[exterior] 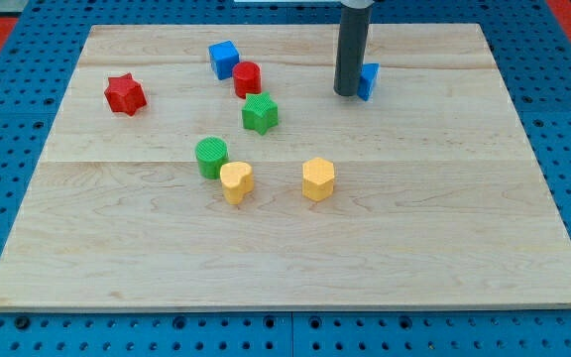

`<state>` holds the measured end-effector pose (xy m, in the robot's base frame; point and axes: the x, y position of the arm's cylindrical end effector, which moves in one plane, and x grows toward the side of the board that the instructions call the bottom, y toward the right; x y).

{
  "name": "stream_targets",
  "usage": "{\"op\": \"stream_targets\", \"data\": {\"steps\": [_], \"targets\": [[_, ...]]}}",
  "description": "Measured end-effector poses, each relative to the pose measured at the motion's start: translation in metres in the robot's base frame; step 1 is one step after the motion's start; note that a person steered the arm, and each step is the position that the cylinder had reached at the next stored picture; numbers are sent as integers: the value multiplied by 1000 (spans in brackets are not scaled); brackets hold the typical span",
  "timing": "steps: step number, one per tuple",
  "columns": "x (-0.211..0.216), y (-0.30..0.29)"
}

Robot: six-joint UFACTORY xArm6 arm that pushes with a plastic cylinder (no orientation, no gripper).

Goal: Push the green star left a bit

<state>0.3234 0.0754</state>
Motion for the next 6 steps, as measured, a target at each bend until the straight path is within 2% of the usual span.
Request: {"op": "stream_targets", "data": {"steps": [2,3,4,5,6], "targets": [[0,-6],[8,-31],[30,-88],[27,-126],[11,-126]]}}
